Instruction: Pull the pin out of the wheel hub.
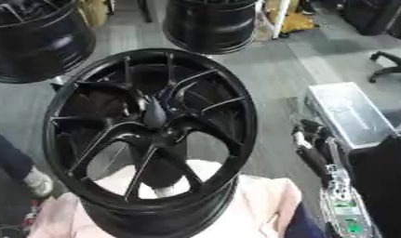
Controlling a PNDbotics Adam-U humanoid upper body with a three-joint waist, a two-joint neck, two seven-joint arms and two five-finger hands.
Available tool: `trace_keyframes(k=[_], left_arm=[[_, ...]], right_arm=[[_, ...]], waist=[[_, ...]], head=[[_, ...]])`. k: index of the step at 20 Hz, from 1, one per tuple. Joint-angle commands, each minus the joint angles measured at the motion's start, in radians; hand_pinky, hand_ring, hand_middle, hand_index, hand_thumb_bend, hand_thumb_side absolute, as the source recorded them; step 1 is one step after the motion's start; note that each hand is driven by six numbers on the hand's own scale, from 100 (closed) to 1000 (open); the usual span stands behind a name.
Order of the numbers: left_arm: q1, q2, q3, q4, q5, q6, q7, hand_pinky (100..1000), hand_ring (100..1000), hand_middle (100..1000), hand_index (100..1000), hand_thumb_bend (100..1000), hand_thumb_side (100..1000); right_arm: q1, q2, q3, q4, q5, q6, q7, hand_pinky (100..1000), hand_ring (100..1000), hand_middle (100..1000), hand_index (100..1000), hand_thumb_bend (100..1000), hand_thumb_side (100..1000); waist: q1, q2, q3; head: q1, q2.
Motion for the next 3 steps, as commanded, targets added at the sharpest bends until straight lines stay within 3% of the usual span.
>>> trace_keyframes(k=[1,3], left_arm=[[-0.032,-0.06,-0.034,-0.108,0.093,0.098,0.005,784,594,595,721,100,849],[-0.045,-0.103,-0.054,-0.144,0.115,0.156,0.0,785,595,596,721,100,853]], right_arm=[[-0.009,-0.011,-0.001,-0.012,-0.007,-0.002,0.003,676,626,681,794,139,463],[-0.009,-0.009,0.001,-0.012,-0.008,-0.002,0.005,677,626,682,794,139,463]], waist=[[-0.001,-0.005,-0.003],[-0.003,-0.003,-0.005]], head=[[0.003,-0.002],[0.004,-0.002]])
